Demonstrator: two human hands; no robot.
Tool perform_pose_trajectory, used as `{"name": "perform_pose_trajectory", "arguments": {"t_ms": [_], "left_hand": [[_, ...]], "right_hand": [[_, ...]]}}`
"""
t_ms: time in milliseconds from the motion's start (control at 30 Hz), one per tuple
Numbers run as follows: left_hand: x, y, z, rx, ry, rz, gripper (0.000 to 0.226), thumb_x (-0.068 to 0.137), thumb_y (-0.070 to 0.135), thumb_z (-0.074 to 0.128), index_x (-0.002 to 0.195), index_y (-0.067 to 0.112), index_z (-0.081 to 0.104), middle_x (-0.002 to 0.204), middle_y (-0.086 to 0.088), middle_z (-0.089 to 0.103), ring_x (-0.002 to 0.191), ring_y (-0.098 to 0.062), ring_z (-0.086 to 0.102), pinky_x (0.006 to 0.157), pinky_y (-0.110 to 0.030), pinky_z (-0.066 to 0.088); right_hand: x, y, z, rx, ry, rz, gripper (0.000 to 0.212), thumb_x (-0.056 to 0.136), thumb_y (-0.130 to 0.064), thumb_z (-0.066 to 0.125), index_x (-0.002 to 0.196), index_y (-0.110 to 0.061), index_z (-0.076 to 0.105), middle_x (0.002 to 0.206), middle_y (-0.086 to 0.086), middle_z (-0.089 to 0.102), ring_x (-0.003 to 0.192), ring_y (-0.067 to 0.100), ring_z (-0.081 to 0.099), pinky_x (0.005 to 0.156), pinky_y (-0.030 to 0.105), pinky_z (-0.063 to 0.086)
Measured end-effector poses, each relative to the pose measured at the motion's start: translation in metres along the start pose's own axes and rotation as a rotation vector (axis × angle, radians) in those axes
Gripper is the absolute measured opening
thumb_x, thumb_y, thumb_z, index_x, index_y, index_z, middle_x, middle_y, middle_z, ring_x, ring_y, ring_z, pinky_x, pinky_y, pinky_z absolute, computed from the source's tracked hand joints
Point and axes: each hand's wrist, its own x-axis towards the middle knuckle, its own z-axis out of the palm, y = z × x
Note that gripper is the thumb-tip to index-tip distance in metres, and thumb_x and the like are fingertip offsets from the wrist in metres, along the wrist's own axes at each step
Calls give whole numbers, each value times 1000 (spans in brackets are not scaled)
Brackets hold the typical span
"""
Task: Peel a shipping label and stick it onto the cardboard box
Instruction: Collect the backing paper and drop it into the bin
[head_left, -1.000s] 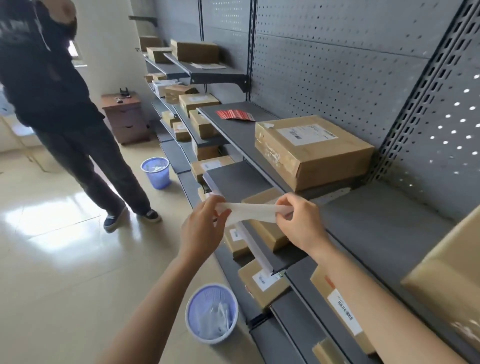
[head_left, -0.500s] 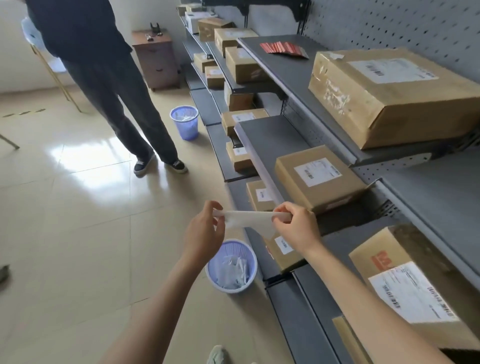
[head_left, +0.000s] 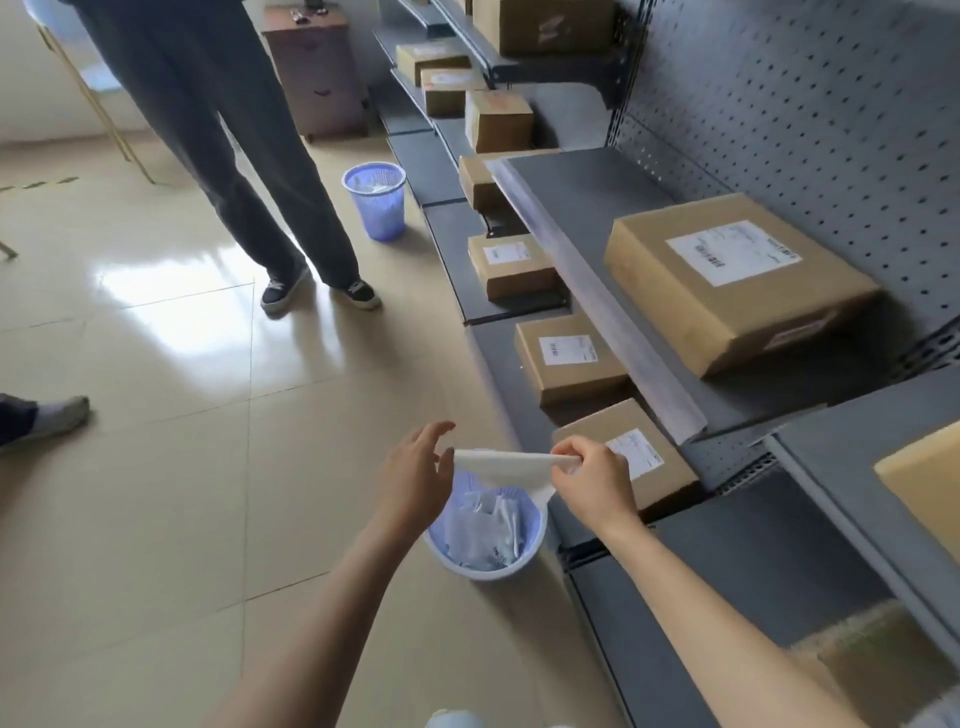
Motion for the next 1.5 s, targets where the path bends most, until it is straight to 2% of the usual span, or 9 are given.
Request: {"name": "perform_pose_trajectory", "arguments": {"t_ms": [233, 400, 567, 667, 767, 867, 1100, 1267, 1500], "left_hand": [[45, -71, 108, -10, 24, 25, 19, 94, 25, 44, 103, 28, 61, 109, 6, 67, 93, -17, 63, 69, -29, 43], [68, -110, 162, -29, 60, 23, 18, 92, 24, 45, 98, 31, 60, 105, 9, 67, 93, -16, 63, 71, -29, 46], [73, -126, 178, -56, 59, 50, 18, 90, 23, 46, 96, 32, 60, 105, 10, 68, 92, -17, 64, 73, -32, 51], [72, -120, 167, -70, 66, 56, 16, 89, 24, 47, 92, 33, 60, 101, 11, 69, 89, -16, 65, 73, -34, 53], [70, -101, 144, -84, 70, 82, 14, 90, 26, 47, 90, 34, 59, 95, 13, 70, 84, -13, 65, 72, -35, 54], [59, -62, 102, -110, 55, 123, 15, 90, 26, 48, 91, 34, 60, 91, 14, 71, 84, -13, 65, 72, -37, 54], [20, 65, -40, -157, 47, 204, 16, 92, 32, 46, 88, 35, 61, 78, 16, 71, 79, -10, 67, 72, -36, 55], [-13, 166, -148, -186, 73, 296, 18, 94, 35, 45, 90, 34, 62, 74, 17, 69, 78, -9, 65, 66, -29, 50], [-48, 284, -239, -269, 85, 517, 17, 94, 33, 48, 92, 27, 64, 80, 12, 71, 72, -4, 64, 58, -16, 41]], "right_hand": [[51, 89, 123, -36, -44, 40, 24, 82, -3, 50, 93, -7, 72, 95, 16, 71, 93, 31, 61, 77, 32, 47], [85, 142, 200, -103, -140, 30, 34, 82, -7, 55, 112, -8, 69, 117, 13, 68, 111, 28, 60, 95, 31, 44], [94, 158, 226, -184, -298, 11, 65, 78, -25, 72, 137, -14, 48, 136, 6, 57, 126, 22, 51, 104, 29, 38], [89, 146, 214, -136, -230, 15, 55, 81, -24, 68, 134, -12, 53, 132, 8, 60, 123, 24, 53, 103, 31, 41], [78, 118, 182, -76, -145, 15, 22, 85, -24, 59, 99, -13, 73, 99, 8, 74, 96, 24, 66, 86, 35, 53], [57, 74, 124, -49, -76, -30, 24, 88, -25, 54, 76, -12, 69, 75, 5, 72, 74, 21, 65, 69, 36, 55], [-6, -56, -50, -5, 30, -81, 23, 92, -30, 53, 87, -15, 71, 81, -1, 71, 76, 12, 64, 64, 25, 51], [-49, -146, -171, 46, 160, -122, 25, 91, -33, 53, 87, -16, 70, 83, 0, 73, 80, 14, 67, 76, 38, 58], [-112, -223, -298, 37, 381, -215, 26, 94, -30, 51, 87, -12, 69, 76, -1, 71, 71, 10, 66, 68, 33, 58]]}}
